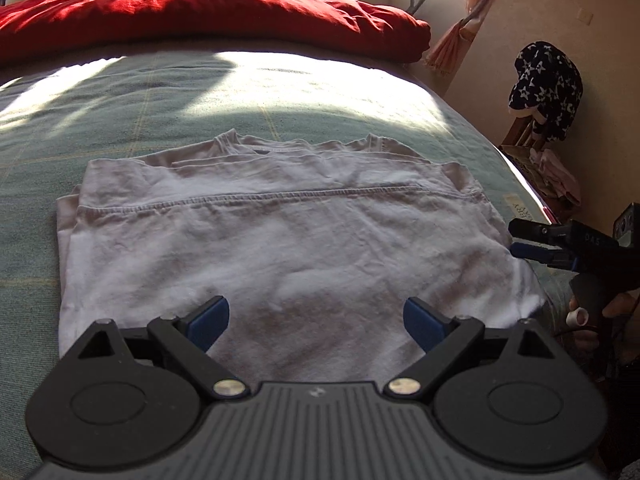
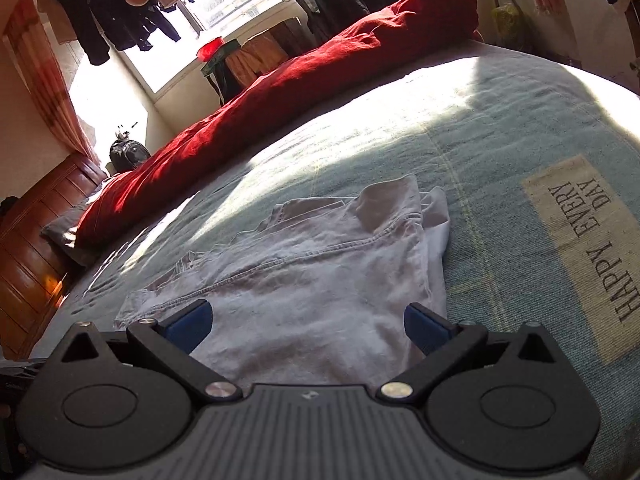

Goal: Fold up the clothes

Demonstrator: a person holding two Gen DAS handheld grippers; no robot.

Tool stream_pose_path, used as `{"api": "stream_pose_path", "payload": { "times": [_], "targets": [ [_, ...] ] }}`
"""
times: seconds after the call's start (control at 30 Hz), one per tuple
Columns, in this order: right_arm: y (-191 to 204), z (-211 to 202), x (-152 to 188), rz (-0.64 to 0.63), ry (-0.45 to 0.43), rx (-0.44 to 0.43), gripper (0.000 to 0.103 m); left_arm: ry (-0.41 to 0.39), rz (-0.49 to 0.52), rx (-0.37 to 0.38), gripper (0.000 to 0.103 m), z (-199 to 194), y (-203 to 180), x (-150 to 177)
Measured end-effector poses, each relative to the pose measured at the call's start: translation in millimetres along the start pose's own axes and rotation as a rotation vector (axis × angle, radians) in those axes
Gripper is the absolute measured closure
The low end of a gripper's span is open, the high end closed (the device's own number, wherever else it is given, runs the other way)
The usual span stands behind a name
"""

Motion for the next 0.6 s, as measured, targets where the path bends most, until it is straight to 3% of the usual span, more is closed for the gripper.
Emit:
{"api": "stream_pose_path", "payload": {
  "times": [0.13, 0.27, 0.5, 0.6],
  "targets": [
    [-8, -8, 2, 0.043, -0.034, -0.021, 0.0, -0.016, -0.028, -0.014, 0.009, 3, -1, 1],
    [2, -10, -21, -0.015, -0.084, -0.023, 0.0, -0.028, -0.039, -0.039, 0.009, 10, -4, -2],
    [-22, 26, -16, 0.067, -0.037, -0.046, 0.0, -0.022, -0.077, -0.049, 0.009, 15, -1, -3],
    [-18, 14, -17, 0.044, -0.056, -0.008, 0.0, -0.021, -0.105, -0.041, 0.009, 15, 3, -6]
  ]
}}
Point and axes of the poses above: each gripper's, at about its wrist camera, not at the fingertips, and z roughly the way its jaws point, y to its left, x to its underside, the point moved 9 cm from there along z, roughly the way its jaws point, and after that the axes turned 12 degrees about -z, right-handed, at the moved point
